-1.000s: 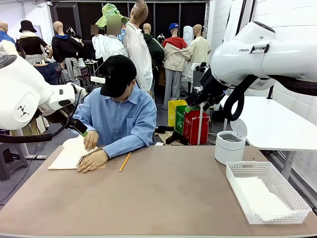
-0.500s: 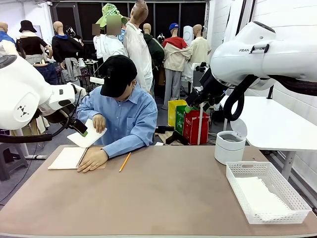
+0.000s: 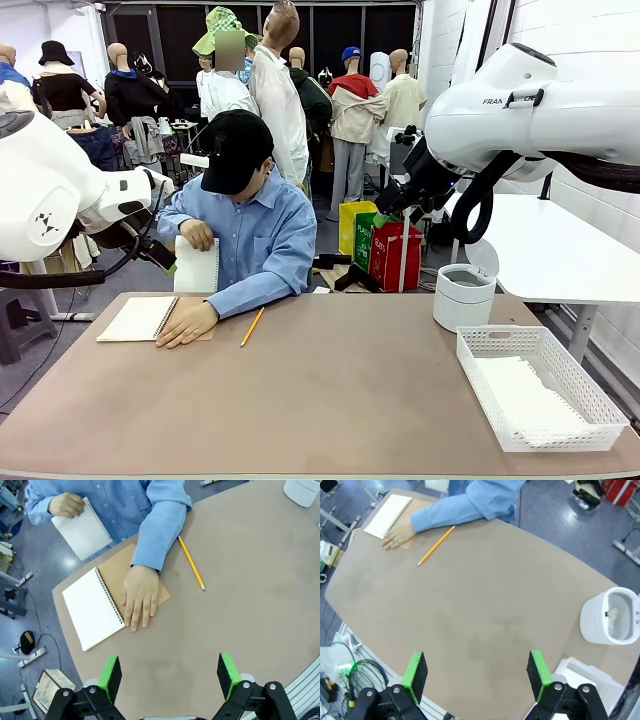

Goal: Sort the paper based on its condition.
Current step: If a person hands you a paper, place it in the Organizing basket , and if it's crumpled, put it in the Trash can.

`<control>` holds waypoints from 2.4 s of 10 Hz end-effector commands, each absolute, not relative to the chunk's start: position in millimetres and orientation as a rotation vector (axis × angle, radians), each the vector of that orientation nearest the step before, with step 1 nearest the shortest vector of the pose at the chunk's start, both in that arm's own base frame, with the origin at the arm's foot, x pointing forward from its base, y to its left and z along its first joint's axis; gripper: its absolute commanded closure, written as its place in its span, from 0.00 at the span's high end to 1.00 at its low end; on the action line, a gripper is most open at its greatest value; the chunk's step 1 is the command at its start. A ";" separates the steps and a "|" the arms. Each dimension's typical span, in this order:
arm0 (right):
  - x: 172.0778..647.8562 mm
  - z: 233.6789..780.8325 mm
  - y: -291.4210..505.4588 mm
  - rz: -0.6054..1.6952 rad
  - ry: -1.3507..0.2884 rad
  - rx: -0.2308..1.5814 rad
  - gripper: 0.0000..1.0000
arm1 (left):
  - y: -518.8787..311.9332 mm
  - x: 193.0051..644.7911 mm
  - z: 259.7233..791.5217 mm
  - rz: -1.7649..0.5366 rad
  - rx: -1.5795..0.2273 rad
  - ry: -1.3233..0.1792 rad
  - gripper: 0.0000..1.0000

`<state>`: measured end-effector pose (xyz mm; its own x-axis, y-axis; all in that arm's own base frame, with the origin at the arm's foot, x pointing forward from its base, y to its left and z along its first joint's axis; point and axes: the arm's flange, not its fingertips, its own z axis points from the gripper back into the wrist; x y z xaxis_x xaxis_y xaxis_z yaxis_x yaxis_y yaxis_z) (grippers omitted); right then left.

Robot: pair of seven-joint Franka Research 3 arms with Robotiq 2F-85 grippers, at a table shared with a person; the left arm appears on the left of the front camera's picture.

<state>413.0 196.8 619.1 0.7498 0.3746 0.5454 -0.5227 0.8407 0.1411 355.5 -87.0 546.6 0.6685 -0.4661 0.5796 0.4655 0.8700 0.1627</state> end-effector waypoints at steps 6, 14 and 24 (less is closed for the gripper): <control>412.7 619.4 196.7 0.499 -0.524 0.295 1.00 | -85.8 355.8 547.1 -0.523 -0.001 -0.654 1.00; 412.7 619.4 196.7 0.499 -0.524 0.295 1.00 | -85.8 355.8 547.1 -0.523 -0.001 -0.654 1.00; 412.7 619.4 196.7 0.499 -0.524 0.295 1.00 | -85.8 355.8 547.1 -0.523 -0.001 -0.654 1.00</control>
<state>413.0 196.8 619.1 0.7498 0.3746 0.5454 -0.5227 0.8407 0.1411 355.5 -87.0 546.6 0.6685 -0.4661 0.5796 0.4655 0.8700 0.1627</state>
